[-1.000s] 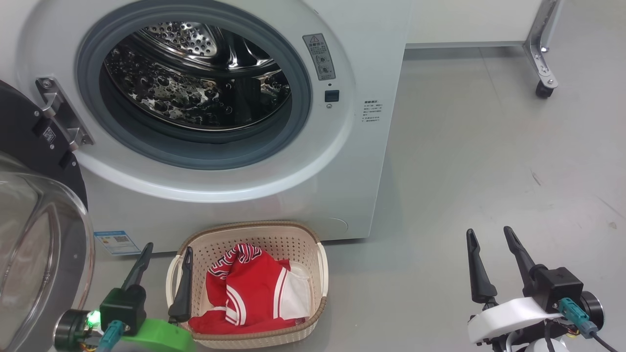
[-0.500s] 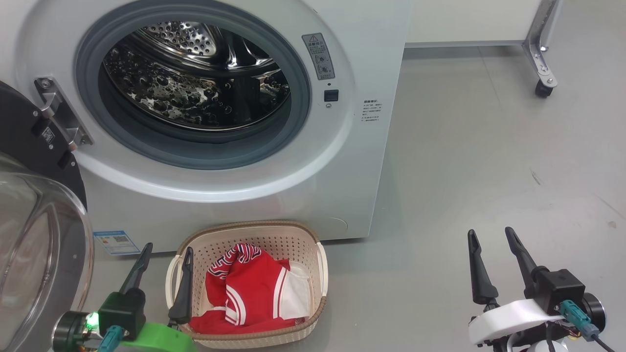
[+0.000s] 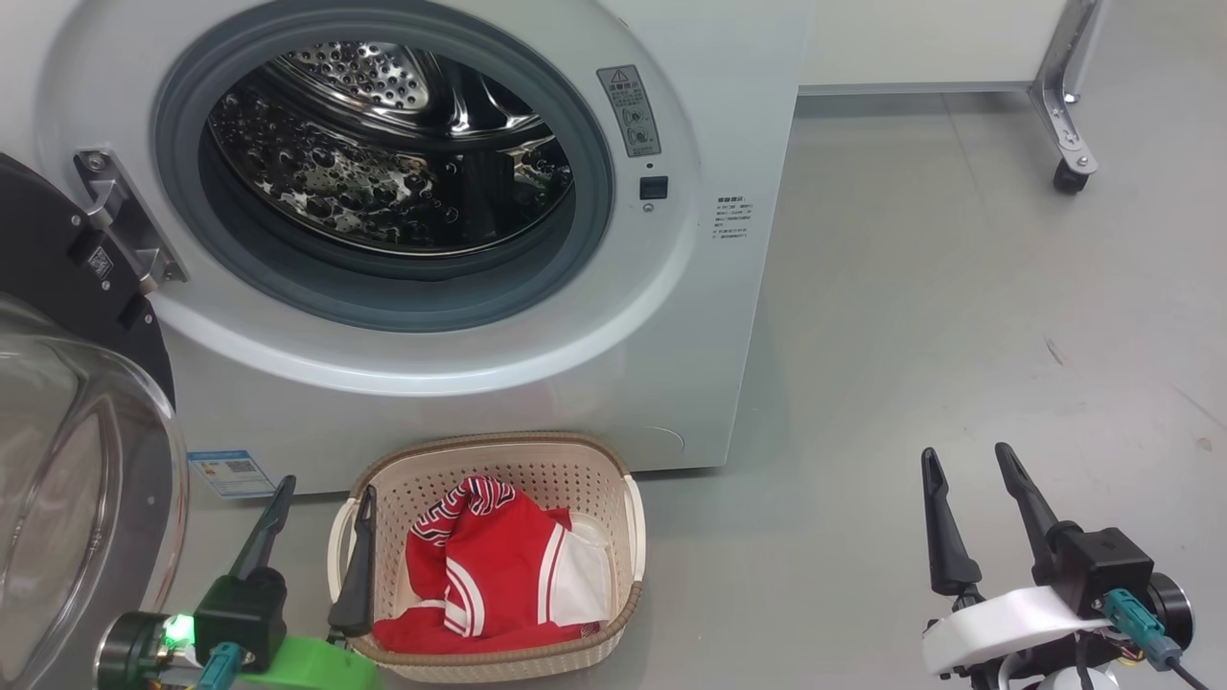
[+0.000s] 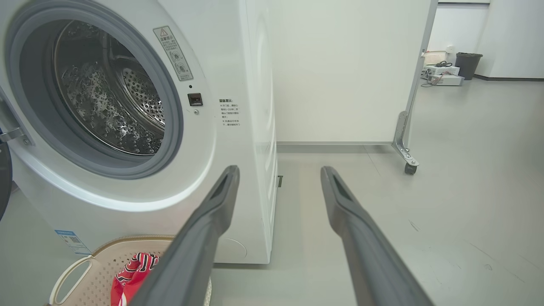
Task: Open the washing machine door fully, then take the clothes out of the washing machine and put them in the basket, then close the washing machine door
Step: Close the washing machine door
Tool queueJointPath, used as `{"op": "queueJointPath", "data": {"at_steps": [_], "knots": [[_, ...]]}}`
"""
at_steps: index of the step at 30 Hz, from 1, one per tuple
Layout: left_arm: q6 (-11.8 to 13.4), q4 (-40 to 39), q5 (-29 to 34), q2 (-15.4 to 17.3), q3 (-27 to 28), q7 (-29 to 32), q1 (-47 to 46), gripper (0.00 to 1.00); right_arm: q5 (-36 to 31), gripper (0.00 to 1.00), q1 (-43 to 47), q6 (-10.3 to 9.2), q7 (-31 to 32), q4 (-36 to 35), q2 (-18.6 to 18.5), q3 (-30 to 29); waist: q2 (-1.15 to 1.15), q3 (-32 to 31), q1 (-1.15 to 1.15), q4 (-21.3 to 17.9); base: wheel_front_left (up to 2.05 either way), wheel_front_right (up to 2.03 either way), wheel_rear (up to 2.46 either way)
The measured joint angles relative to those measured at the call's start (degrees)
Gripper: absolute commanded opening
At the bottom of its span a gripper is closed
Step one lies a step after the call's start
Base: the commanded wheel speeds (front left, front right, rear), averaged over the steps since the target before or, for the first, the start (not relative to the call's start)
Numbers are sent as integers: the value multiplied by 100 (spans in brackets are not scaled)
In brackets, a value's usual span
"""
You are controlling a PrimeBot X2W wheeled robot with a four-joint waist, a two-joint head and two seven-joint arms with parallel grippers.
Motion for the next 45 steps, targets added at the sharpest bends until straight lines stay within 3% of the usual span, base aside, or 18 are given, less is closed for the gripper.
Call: {"op": "queueJointPath", "data": {"at_steps": [6,45], "knots": [[99,-101,45,25,13,25,26,100,0,100,1,-2,3,-24,-10,-3,0,-10,0,26,-13,47,-34],[145,-392,69,77,-55,185,123,100,1,100,53,-52,87,-114,-21,-12,0,29,0,58,-56,90,-34]]}}
